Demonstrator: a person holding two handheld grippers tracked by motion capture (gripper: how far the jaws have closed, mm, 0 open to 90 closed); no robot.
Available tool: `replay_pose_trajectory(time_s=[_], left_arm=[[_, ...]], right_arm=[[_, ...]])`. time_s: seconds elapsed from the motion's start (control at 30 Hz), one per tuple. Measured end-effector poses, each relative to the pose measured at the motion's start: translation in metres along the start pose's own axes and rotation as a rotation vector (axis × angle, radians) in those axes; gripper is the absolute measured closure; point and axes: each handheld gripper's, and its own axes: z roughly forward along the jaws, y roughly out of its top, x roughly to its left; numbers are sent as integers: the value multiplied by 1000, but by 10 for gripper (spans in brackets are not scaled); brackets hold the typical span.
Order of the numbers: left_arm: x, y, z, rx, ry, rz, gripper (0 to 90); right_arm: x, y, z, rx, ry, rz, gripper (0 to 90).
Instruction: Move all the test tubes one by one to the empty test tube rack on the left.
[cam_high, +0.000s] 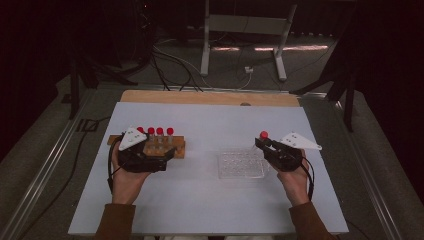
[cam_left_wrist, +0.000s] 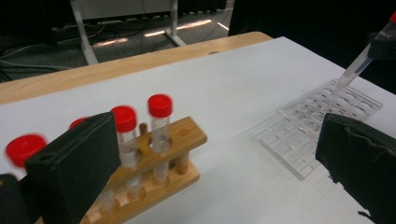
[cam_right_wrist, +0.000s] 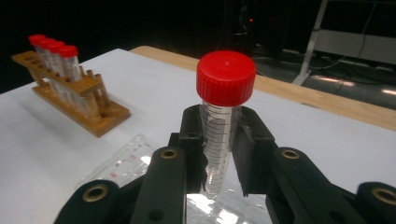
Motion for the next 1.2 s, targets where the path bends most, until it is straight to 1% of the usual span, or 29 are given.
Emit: replay_pose_trajectory(time_s=[0.1, 0.23, 0.43, 0.5, 0.63, 0.73, 0.9, 0.97, 1.07, 1.13, 1.2], left_arm=[[-5, 5, 2, -6, -16, 4, 6], [-13, 10, 6, -5, -36, 16, 6], [-25, 14, 15, 6, -76, 37, 6], [-28, 16, 19, 11, -92, 37, 6], [-36, 19, 24, 16, -122, 40, 6], [-43, 23, 29, 23, -143, 53, 7], [-57, 29, 36, 29, -191, 71, 11], [-63, 31, 38, 30, -216, 83, 11], [-71, 34, 40, 37, -247, 98, 11], [-75, 36, 42, 42, -276, 94, 11], [-78, 37, 44, 49, -287, 93, 11]], right_arm=[[3, 2, -1, 6, 17, 2, 738], [8, 4, 0, 13, 60, 8, 738], [19, 6, 3, 32, 107, -21, 738], [23, 7, 4, 36, 121, -28, 738], [30, 8, 4, 39, 150, -38, 738], [36, 10, 4, 37, 168, -48, 737], [50, 12, 6, 51, 207, -76, 737], [55, 12, 7, 55, 226, -77, 737], [64, 13, 10, 74, 265, -86, 737], [69, 12, 11, 81, 284, -95, 737], [74, 12, 13, 89, 299, -103, 737]])
